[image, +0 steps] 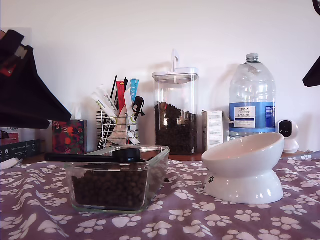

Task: Measure one spoon of cat food and pour it into the food bowl

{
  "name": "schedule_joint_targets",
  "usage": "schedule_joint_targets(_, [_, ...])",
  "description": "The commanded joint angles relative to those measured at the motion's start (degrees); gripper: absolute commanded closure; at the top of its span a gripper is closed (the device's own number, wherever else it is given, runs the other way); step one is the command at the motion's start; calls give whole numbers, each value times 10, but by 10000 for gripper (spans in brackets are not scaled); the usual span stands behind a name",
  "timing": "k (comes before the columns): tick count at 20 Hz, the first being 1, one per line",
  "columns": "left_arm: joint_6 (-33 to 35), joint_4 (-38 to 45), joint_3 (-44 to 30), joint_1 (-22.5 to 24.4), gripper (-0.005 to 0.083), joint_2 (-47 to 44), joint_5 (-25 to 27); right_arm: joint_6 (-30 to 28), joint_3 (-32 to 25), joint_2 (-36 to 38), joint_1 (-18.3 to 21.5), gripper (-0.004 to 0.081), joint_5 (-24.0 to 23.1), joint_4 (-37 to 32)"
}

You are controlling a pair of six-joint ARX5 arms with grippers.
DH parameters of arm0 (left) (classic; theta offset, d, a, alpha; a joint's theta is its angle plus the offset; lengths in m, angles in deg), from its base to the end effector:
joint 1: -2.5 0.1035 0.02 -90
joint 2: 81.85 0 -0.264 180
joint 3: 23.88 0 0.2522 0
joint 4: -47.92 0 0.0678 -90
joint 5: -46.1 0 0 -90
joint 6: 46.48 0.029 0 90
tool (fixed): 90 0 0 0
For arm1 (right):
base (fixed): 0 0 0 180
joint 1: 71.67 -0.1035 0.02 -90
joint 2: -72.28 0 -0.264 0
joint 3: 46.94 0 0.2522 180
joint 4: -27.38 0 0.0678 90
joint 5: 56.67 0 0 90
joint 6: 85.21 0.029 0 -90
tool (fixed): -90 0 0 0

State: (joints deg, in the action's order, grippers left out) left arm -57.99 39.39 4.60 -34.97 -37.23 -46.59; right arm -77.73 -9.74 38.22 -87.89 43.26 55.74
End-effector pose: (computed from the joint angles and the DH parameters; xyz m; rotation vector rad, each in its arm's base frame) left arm 0.1280 -0.0998 0.1784 -0.0585 0.4861 -0.6440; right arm 0.1333 0.0440 0.2241 0.1018 0.4718 0.4193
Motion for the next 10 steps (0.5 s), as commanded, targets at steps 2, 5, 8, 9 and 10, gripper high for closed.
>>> schedule_joint_targets(2, [4, 49, -27, -2, 333, -2, 14, 1, -14, -3, -2, 780, 0, -4])
schedule_joint_targets(5, [3, 139, -78, -2, 333, -9, 31, 0, -14, -3, -2, 780, 0, -4])
schedule_joint_targets(8, [3, 206, -122, -2, 333, -16, 41, 0, -14, -3, -2, 780, 0, -4])
schedule_joint_targets(9, [3, 219, -131, -2, 333, -16, 42, 0, -14, -3, -2, 780, 0, -4])
schedule_joint_targets(10, [4, 226, -134, -2, 333, -15, 42, 0, -14, -3, -2, 780, 0, -5])
